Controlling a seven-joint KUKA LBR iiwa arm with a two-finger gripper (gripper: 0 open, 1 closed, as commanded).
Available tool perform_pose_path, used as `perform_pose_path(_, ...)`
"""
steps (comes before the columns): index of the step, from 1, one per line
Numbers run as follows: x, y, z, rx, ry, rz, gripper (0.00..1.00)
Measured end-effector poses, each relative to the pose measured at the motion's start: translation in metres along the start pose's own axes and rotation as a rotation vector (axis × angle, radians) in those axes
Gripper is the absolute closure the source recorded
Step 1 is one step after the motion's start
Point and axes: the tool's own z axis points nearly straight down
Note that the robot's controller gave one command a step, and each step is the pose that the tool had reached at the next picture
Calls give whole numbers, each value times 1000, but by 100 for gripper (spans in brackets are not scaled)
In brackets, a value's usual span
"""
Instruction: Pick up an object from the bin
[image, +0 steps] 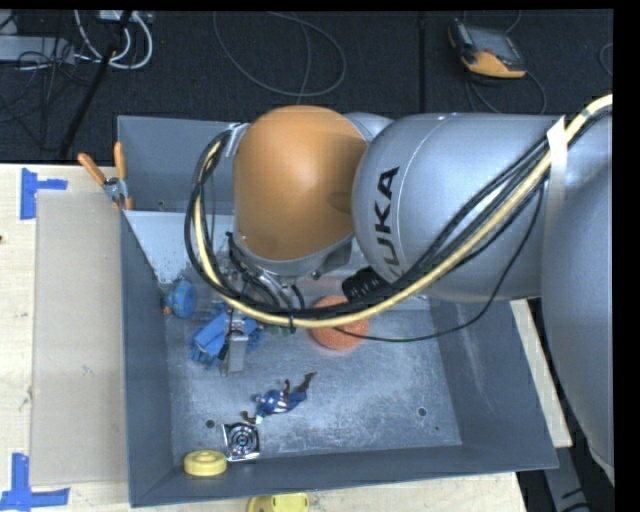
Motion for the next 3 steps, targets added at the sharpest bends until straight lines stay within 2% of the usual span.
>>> perform_pose_path(1, -2, -1, -5, -1, -7, 5, 0)
perform_pose_path(2, -12, -19, 39, -4, -15, -17, 0)
perform_pose_path(3, -35, -20, 80, 0, -9, -128, 0)
